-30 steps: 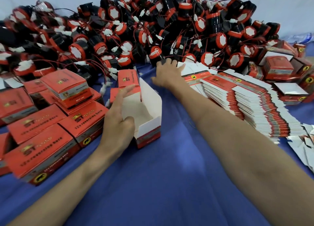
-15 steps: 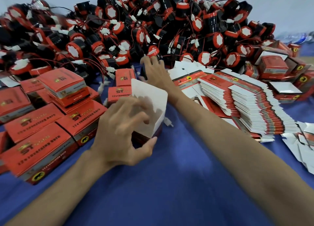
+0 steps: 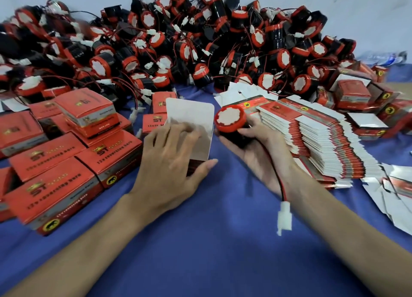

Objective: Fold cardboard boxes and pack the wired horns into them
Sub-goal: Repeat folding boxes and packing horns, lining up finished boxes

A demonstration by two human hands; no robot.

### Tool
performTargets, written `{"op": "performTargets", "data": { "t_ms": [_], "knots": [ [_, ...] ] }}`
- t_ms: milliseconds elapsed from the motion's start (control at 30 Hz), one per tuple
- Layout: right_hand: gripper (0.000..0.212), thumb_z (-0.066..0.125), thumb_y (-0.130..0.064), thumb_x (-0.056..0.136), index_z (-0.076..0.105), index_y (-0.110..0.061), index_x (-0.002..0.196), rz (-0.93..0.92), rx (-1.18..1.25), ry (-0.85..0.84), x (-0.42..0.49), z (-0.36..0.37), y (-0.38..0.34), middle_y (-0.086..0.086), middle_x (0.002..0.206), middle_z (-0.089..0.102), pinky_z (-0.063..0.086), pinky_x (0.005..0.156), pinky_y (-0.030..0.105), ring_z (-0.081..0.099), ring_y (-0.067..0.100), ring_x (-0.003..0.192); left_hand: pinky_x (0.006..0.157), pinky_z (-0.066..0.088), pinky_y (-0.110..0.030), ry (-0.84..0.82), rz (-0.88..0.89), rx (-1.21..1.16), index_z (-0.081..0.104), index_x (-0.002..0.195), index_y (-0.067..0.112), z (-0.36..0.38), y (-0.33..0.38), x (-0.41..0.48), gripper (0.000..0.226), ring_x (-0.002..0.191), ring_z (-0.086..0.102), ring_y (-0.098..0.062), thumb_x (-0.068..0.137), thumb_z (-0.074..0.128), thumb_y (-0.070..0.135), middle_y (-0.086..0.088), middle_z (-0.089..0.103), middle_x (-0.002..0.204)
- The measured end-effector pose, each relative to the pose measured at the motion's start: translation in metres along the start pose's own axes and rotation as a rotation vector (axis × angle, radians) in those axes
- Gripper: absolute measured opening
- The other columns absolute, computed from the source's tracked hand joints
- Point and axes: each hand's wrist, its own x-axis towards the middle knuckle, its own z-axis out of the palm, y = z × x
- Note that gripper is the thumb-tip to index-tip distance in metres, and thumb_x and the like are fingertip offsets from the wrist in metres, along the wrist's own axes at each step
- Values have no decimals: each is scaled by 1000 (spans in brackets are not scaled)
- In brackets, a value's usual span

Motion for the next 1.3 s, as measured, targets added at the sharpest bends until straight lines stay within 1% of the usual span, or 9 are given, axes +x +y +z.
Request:
{"op": "performTargets", "data": {
  "t_ms": [167,333,467,633,733,833,967,1133,1300],
  "knots": [
    [44,51,-8,90,48,-2,133,-106,-89,-48,-15,-3,14,20,128,60,57,76,25,61,32,115,103,29,-57,214,64,-48,46,120,14,-9,9,-2,48,122,39,-33,89,53,50,-15,49,128],
    [53,62,-19,85,47,-15,136,-277,-445,-129,-24,2,19,2,111,71,56,60,24,72,22,87,106,21,-43,118,39,-70,34,139,14,-6,21,-5,68,128,35,-31,87,57,52,-20,48,137],
    [42,62,-21,85,53,-36,123,-365,-702,-122,-27,2,22,0,97,73,54,60,22,71,13,70,109,24,-47,78,31,-97,26,144,13,0,18,-4,73,132,36,-31,92,47,59,-25,45,140],
    [45,65,-18,78,58,-20,122,-347,-734,-63,-18,-7,17,-4,74,70,47,54,18,60,5,56,111,26,-35,-12,58,-164,16,150,9,1,9,-4,81,136,36,-26,90,51,50,-16,37,149],
    [44,62,-10,76,61,-6,119,-277,-566,-112,-14,-17,10,2,71,67,44,49,19,52,11,50,113,27,-42,-5,43,-214,27,145,-2,-3,-5,-2,79,128,42,-30,83,55,36,-14,49,140],
    [40,63,-2,73,61,-9,112,-120,-469,-386,-15,-23,5,-1,76,68,46,51,18,56,10,54,94,37,-47,86,23,-196,56,110,-7,-7,-18,-1,51,98,52,-35,73,53,27,-17,61,105],
    [38,63,-11,74,67,-18,111,12,-568,-639,-18,-18,12,-4,85,69,49,61,22,59,11,67,81,44,-43,-51,86,-204,63,91,-2,-6,-21,1,33,84,60,-35,75,56,25,-14,66,92],
    [33,57,0,83,62,-11,114,-38,-585,-527,-21,-9,16,-8,82,65,48,64,21,57,10,67,86,49,-32,-80,32,-326,68,101,-5,-4,-12,-1,42,96,57,-21,71,62,24,-12,70,96],
    [18,60,-12,87,67,-14,104,-140,-563,-372,-18,-11,15,-1,69,57,45,55,21,52,13,55,90,48,-38,-79,17,-233,63,115,-5,-3,-10,0,53,98,60,-28,79,60,34,-13,68,102]
  ]
}}
